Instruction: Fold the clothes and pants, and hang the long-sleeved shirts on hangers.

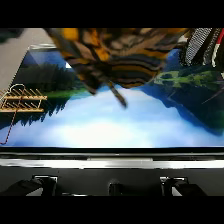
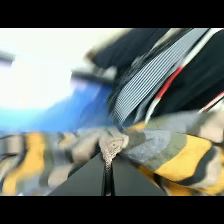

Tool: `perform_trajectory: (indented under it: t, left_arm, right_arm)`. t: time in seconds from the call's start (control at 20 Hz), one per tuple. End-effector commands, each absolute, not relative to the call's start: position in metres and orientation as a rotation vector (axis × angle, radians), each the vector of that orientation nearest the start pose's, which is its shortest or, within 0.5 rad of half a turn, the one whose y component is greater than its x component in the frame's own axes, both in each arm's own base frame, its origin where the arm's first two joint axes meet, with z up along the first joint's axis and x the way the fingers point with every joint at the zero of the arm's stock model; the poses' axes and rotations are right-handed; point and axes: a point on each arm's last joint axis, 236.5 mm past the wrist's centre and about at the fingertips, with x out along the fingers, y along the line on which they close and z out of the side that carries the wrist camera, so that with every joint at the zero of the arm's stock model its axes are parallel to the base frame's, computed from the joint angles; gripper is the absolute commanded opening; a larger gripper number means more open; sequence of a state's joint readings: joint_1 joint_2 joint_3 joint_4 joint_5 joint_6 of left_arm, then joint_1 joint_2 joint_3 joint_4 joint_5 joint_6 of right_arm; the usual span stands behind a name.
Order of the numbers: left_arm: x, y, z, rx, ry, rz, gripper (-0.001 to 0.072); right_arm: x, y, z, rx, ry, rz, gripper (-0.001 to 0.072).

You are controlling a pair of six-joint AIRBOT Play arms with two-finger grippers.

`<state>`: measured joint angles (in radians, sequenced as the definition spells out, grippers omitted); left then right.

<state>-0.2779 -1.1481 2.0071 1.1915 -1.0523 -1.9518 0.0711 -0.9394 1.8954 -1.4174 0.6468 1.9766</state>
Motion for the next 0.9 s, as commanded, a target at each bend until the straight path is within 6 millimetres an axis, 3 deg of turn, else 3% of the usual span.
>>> perform_trajectory:
  t: [0.0, 0.1, 0.2, 0.3, 0.4, 0.5, 0.6, 0.7, 0.85]
  left_arm:
    - [0.287, -0.152, 0.521, -0.537, 0.146, -0.559, 0.0026]
    - [0.253, -0.143, 0.540, -0.536, 0.082, -0.577, 0.0026]
    - [0.227, -0.135, 0.553, -0.534, 0.033, -0.590, 0.0026]
    - [0.213, -0.130, 0.560, -0.540, 0.007, -0.591, 0.0026]
    - [0.214, -0.130, 0.556, -0.567, 0.029, -0.588, 0.0026]
    - [0.234, -0.136, 0.534, -0.584, 0.101, -0.569, 0.0026]
    - [0.271, -0.146, 0.492, -0.602, 0.224, -0.528, 0.0026]
    - [0.317, -0.158, 0.433, -0.602, 0.379, -0.476, 0.0026]
    - [0.391, -0.173, 0.313, -0.582, 0.653, -0.359, 0.0026]
  right_arm:
    - [0.201, 0.037, 0.625, 0.396, -0.471, 0.265, 0.0035]
    - [0.157, 0.034, 0.634, 0.385, -0.525, 0.275, 0.0035]
    - [0.135, 0.033, 0.635, 0.382, -0.540, 0.280, 0.0035]
    - [0.133, 0.033, 0.633, 0.381, -0.534, 0.280, 0.0035]
    - [0.149, 0.034, 0.630, 0.386, -0.508, 0.276, 0.0035]
    - [0.187, 0.038, 0.614, 0.400, -0.420, 0.266, 0.0035]
    - [0.247, 0.044, 0.579, 0.398, -0.261, 0.240, 0.0035]
    - [0.319, 0.051, 0.525, 0.395, -0.059, 0.207, 0.0035]
    - [0.429, 0.061, 0.416, 0.397, 0.255, 0.154, 0.0035]
